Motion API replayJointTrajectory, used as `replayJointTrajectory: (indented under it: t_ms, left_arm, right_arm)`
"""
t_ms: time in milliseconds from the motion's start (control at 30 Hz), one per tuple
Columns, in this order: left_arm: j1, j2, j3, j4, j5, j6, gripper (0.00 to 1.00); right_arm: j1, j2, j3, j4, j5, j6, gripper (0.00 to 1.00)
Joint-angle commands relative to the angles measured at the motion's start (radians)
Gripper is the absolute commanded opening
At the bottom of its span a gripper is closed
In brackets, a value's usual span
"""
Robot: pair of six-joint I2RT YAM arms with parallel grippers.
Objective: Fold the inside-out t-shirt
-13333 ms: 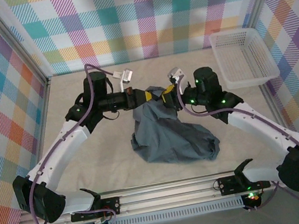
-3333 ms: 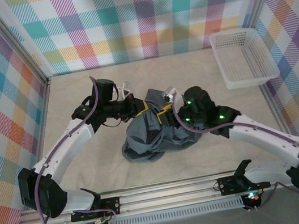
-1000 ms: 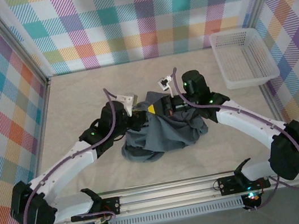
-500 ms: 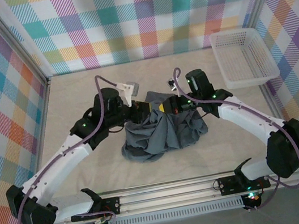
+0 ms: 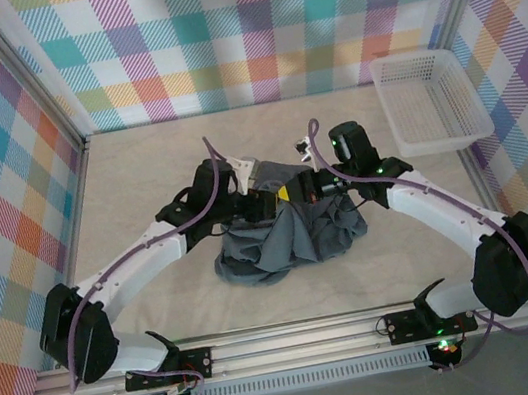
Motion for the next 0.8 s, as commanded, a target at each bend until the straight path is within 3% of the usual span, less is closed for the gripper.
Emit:
replayJointTrajectory:
  t_ms: [0, 233, 300, 400, 500, 600, 700, 767]
  left_arm:
    - [0.009, 0.027, -0.004, 0.083, -0.054, 0.011, 0.35]
    - [0.021, 0.112, 0.010, 0.110, -0.036, -0.002, 0.39]
    - [0.024, 0.111, 0.007, 0.113, -0.029, -0.014, 0.31]
    - [0.040, 0.050, -0.008, 0.114, -0.007, -0.057, 0.00]
    - [0.057, -0.081, -0.005, 0.054, 0.040, -0.111, 0.00]
    - [0.068, -0.179, 0.087, -0.112, 0.113, -0.143, 0.00]
    - [0.067, -0.165, 0.212, -0.283, 0.216, -0.128, 0.00]
    - [0.059, -0.154, 0.244, -0.358, 0.198, -0.095, 0.00]
  right_arm:
    - [0.002, -0.022, 0.041, 0.033, -0.065, 0.004, 0.00]
    - [0.002, -0.043, 0.037, 0.037, -0.070, 0.009, 0.00]
    - [0.001, -0.050, 0.034, 0.023, -0.043, 0.006, 0.00]
    - [-0.012, -0.056, 0.032, -0.037, 0.066, 0.005, 0.00]
    - [-0.096, -0.032, 0.008, -0.090, 0.117, -0.004, 0.00]
    - [-0.130, 0.058, 0.003, -0.187, 0.239, -0.169, 0.02]
    - [-0.129, 0.145, 0.061, -0.210, 0.112, -0.164, 0.07]
    - [-0.120, 0.120, 0.049, -0.086, -0.007, -0.081, 0.15]
